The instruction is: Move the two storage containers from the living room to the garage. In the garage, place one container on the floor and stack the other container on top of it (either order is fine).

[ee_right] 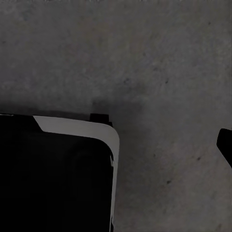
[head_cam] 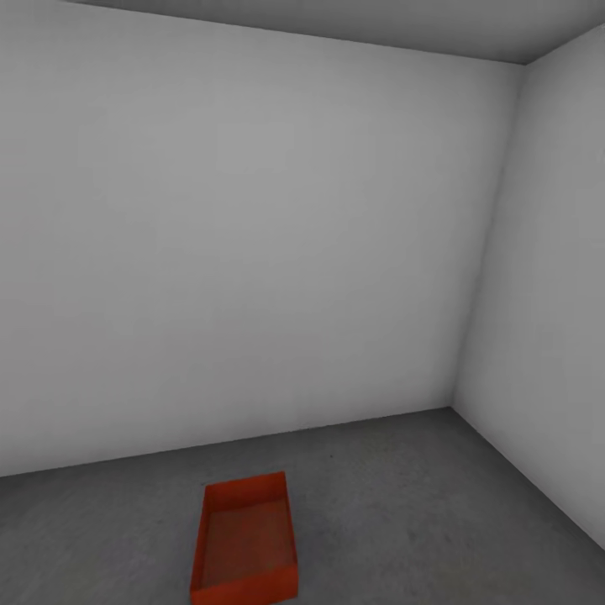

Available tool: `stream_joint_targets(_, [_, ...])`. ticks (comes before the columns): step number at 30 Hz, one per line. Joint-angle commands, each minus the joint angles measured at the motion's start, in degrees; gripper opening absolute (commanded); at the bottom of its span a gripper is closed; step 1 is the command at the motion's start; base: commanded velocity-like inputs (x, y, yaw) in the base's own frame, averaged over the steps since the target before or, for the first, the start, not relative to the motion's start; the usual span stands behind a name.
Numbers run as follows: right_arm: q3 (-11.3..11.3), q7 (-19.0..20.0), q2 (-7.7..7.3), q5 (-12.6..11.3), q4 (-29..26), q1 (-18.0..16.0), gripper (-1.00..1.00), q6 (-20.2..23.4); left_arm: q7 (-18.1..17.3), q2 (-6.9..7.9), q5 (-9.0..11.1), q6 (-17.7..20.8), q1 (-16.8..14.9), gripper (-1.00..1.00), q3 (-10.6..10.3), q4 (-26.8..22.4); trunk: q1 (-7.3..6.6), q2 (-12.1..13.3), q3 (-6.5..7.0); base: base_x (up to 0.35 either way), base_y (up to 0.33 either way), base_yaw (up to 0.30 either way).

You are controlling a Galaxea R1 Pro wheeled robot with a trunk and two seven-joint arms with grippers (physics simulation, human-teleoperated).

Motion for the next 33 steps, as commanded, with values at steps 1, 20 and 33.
stream_joint_targets(1, [0.49, -0.04, 0.03, -0.48, 0.18, -0.08, 1.0, -0.33, 0.03, -0.01, 0.0, -0.19, -0.05, 1.0, 0.4, 0.05, 0.01, -0.06, -0.08, 0.0, 0.0, 0.0])
stream_joint_targets(20, [0.49, -0.04, 0.04, -0.48, 0.18, -0.08, 1.0, -0.33, 0.03, -0.01, 0.0, -0.19, -0.05, 1.0, 0.4, 0.05, 0.01, -0.06, -0.07, 0.0, 0.0, 0.0])
stream_joint_targets(33, [0.49, -0.01, -0.05, -4.14, 0.18, -0.08, 1.0, -0.37, 0.03, -0.01, 0.0, -0.19, -0.05, 1.0, 0.4, 0.05, 0.01, -0.06, -0.07, 0.0, 0.0, 0.0])
